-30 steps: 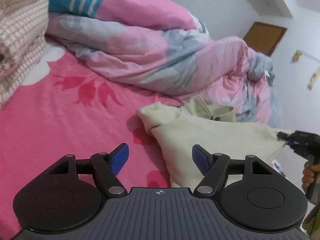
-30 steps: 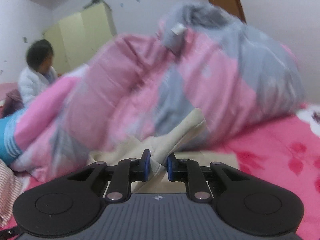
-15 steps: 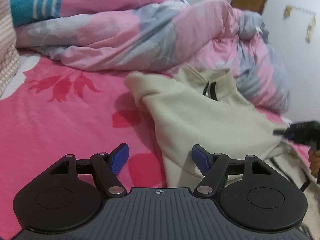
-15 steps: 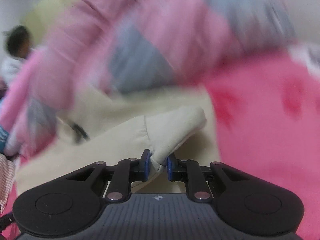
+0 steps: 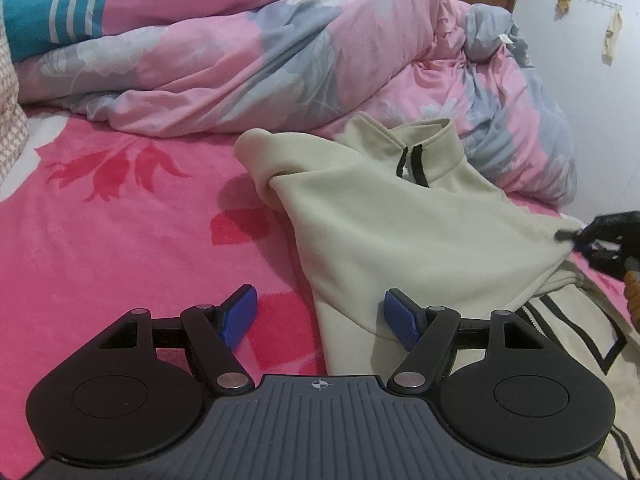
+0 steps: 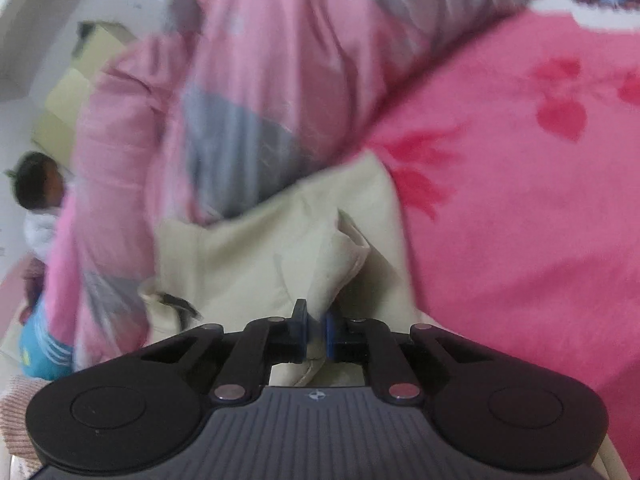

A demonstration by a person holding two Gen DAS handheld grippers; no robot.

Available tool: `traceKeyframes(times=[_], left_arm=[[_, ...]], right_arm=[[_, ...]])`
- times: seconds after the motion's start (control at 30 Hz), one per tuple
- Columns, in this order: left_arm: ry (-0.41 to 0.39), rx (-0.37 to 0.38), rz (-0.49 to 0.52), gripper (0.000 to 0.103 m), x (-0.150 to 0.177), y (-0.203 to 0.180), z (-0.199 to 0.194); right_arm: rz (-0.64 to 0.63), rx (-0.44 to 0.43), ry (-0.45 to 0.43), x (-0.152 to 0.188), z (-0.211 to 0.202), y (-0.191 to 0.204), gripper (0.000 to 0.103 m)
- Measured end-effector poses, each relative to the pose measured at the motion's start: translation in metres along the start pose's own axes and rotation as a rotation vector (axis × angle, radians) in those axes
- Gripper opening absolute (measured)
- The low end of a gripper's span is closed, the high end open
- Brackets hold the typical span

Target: Fold clothes

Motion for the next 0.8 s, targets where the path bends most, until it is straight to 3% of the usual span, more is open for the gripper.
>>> traceKeyframes(times=[0.1,0.2,0.27,0.37,0.47,0.53,0.63,0.7,0.8], left_arm=[[0.004,0.005,0.0,0.07,0.0,0.0,0.001],[0.005,0.008,0.0,0.071,0.0,0.0,0.001],[0.005,0.014,-0.014,0.07,0.0,0.002,0.0],[0.006,0.036,-0.054,0.07,-0.001,0.007,-0.002],[0.014,0.073,-0.112,0.07,-0.003,0.011,-0.002],[0.03,0.083,-0.143,0.07,-0.003,0.013,0.002],[0.034,0.073,-0.143,0.07,-0.002,0.011,0.005],[0.026,0.05,-0.11,0.07,0.0,0.007,0.005],[0.016,0.022,-0.071,0.07,0.002,0.002,0.005]], right_arm=[[-0.071,-0.008,-0.077,0.001,-0.019,0.013,0.008],[-0.1,0.115,-0.036,0.013,-0.014,-0.005,0.011],[-0.053,0.146,0.014,0.018,-0.009,-0.022,0.012],[0.015,0.135,-0.067,0.012,-0.031,-0.021,0.025],[-0.096,0.266,-0.16,0.005,-0.057,0.0,0.031],[-0.215,0.279,-0.181,0.004,-0.063,0.031,0.031],[-0.482,0.181,-0.096,0.02,-0.044,0.104,0.032],[-0.672,0.056,0.032,0.047,-0.012,0.162,0.043],[-0.939,-0.105,0.213,0.098,0.038,0.241,0.044]])
Point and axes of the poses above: each gripper's, at about its wrist camera, not at the fingertips, and z roughly the way its jaws point, y to its left, x to its underside, the point moved 5 cm from there along z, roughly the way its jaws point, and after that the axes turned 11 degrees about -x, right-handed, at the moved point
